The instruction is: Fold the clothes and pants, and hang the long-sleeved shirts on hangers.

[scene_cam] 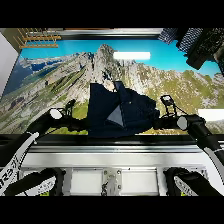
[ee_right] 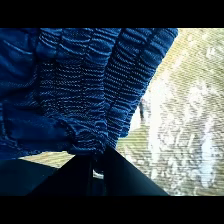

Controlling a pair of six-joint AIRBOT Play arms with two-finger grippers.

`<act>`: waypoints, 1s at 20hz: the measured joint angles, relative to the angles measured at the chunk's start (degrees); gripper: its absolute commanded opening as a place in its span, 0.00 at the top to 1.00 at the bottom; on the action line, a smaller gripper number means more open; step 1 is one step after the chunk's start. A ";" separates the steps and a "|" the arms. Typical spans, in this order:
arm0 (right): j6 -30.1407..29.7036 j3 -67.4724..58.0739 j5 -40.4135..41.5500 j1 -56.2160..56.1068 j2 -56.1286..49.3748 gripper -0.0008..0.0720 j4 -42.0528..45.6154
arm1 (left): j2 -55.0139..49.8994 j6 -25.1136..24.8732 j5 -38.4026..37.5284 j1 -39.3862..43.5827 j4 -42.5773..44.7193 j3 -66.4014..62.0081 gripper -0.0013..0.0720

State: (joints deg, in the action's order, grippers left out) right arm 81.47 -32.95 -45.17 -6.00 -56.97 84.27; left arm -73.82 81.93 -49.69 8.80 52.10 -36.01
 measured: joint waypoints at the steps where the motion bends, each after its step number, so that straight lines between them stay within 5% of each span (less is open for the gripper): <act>1: 0.00 0.13 0.33 -0.02 0.04 0.70 -0.07 | 0.15 -0.52 -0.04 0.00 -0.55 0.28 0.65; 2: 0.02 0.11 0.37 -0.02 0.13 0.34 -0.13 | 0.74 -0.90 -0.24 0.00 -0.70 0.48 0.30; 3: 0.04 -0.15 0.11 0.00 0.44 0.07 0.09 | 1.95 -1.09 -0.48 -0.04 -0.83 0.66 0.24; 10: -0.24 -6.12 -9.44 5.16 8.39 0.07 -0.72 | 17.20 -0.02 -6.23 -2.82 -2.05 0.94 0.25; 13: -2.49 -7.15 -12.11 13.07 8.59 0.00 -7.13 | 22.29 1.14 -7.39 -2.73 -2.21 0.94 0.86; 14: -4.15 -7.32 -12.81 16.20 7.37 0.00 -10.69 | 23.67 1.42 -7.34 -2.19 -2.21 0.94 0.97; 20: -16.72 -7.91 -15.58 29.66 -10.60 0.00 -33.03 | 26.69 2.67 -3.50 3.63 -2.34 0.96 0.97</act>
State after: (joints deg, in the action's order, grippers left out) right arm 64.75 -40.86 -60.75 23.66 -67.57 51.24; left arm -47.13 84.60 -53.19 12.43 49.76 -35.05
